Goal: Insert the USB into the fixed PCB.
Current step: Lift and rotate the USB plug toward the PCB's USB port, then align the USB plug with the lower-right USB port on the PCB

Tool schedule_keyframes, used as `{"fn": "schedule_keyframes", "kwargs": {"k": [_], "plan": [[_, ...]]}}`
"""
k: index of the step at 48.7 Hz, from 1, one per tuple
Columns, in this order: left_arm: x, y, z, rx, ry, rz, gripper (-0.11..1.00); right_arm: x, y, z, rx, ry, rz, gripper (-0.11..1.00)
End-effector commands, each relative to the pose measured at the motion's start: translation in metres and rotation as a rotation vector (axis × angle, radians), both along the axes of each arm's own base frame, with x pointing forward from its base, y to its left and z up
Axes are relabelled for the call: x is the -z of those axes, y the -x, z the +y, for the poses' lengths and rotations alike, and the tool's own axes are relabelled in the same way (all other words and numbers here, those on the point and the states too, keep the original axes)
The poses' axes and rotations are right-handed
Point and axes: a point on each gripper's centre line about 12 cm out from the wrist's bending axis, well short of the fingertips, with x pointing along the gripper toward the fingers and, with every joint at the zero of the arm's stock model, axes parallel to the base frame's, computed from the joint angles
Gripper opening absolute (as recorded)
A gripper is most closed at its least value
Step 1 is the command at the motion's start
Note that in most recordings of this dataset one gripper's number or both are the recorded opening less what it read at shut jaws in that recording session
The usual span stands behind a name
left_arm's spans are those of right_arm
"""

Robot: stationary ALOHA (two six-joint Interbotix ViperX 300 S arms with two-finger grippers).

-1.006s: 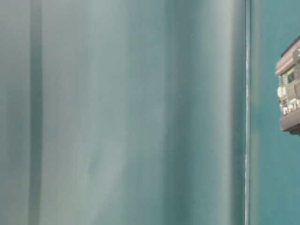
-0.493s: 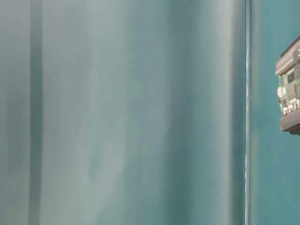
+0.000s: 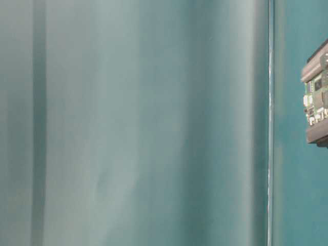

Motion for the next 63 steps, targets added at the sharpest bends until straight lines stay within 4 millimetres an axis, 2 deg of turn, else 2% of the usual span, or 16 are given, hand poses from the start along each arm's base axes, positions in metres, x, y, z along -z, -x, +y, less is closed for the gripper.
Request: {"fn": "schedule_keyframes", "kwargs": {"k": [1,43,63], "plan": [[-0.011,-0.002,0.000,0.001,-0.005,-0.024,0.00,-0.011,-0.003,0.002,0.010,-0.016,-0.029,0.21],[-0.011,-0.002,0.000,0.001,-0.005,-0.024,0.00,-0.016,-0.011,0.003,0.002,-0.019,-0.053,0.21],[-0.011,-0.002,0.000,0.001,-0.005,-0.025,0.00,-0.024,-0.018,-0.010,0.018,-0.004,-0.048,0.21]]}}
